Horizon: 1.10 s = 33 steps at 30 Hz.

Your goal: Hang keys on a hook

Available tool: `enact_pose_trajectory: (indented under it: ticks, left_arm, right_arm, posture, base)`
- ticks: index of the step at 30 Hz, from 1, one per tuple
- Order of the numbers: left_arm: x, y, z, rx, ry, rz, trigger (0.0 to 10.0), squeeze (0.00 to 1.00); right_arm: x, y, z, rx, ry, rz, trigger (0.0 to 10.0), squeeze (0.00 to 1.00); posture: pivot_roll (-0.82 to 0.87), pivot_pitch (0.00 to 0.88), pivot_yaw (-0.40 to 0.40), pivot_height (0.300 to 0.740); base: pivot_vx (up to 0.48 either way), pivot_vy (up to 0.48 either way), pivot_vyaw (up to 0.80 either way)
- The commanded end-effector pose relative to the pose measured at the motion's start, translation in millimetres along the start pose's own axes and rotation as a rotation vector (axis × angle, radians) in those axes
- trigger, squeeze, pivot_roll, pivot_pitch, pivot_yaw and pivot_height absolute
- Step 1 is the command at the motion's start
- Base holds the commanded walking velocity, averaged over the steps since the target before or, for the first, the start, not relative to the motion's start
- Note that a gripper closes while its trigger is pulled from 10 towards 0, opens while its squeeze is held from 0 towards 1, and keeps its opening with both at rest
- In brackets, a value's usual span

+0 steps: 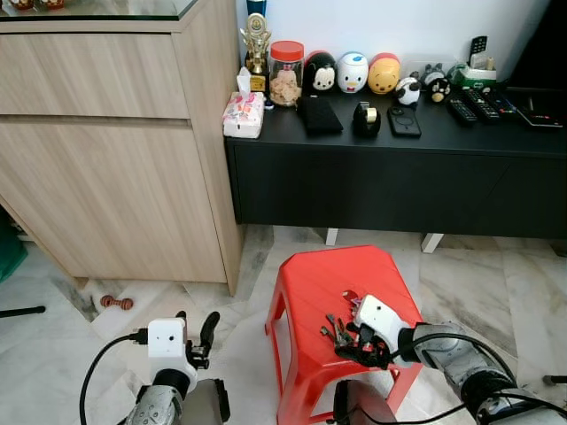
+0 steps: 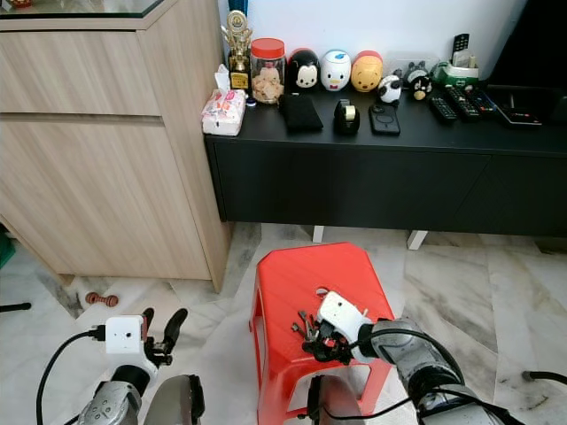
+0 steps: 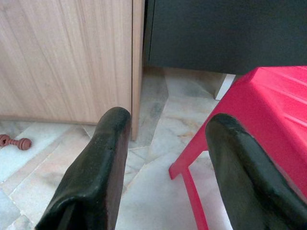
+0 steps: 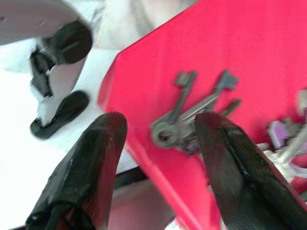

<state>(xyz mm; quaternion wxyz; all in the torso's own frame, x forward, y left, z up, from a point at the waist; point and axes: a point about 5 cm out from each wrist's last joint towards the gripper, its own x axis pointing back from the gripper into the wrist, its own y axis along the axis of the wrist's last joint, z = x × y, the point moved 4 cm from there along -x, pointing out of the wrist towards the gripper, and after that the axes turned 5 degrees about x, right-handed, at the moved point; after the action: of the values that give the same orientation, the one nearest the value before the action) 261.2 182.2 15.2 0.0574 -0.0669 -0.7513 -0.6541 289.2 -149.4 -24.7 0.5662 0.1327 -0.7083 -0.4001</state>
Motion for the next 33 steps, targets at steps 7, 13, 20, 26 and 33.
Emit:
enact_pose_trajectory:
  ticks: [7, 13, 20, 26, 33]
  left_arm:
    - [-2.4, 1.3, -3.7, -0.017, -0.015, 0.009, 10.0, 0.0]
    - [-4.0, 1.6, -4.4, -0.019, -0.018, 0.009, 10.0, 0.0]
    - [-5.5, 2.4, -3.7, -0.025, -0.015, 0.007, 10.0, 0.0]
    - [-5.9, 2.4, -4.1, -0.025, -0.017, 0.006, 10.0, 0.0]
    - [-5.8, 2.3, -4.4, -0.026, -0.018, 0.007, 10.0, 0.0]
  right_arm:
    - [4.5, -6.5, -9.6, 0.054, -0.073, 0.063, 10.0, 0.0]
    - [3.8, -5.8, -12.6, 0.062, -0.103, 0.071, 10.0, 0.0]
    - [1.3, -5.1, -10.3, 0.067, -0.095, 0.072, 4.7, 0.0]
    - [-0.2, -5.8, -7.7, 0.069, -0.082, 0.075, 8.7, 0.0]
    - [-0.9, -7.2, -6.6, 0.08, -0.078, 0.088, 5.0, 0.0]
  posture:
    - [0.03, 0.072, -0.039, 0.596]
    - [0.03, 0.072, -0.038, 0.596]
    - [0.03, 0.069, -0.038, 0.596]
    - [0.03, 0.068, -0.039, 0.596]
    - [0.03, 0.07, -0.04, 0.596]
  base:
    - [0.0, 0.0, 0.0]
    - [0.0, 0.0, 0.0]
    - [0.0, 0.0, 0.0]
    - [0.0, 0.0, 0.0]
    - [0.0, 0.0, 0.0]
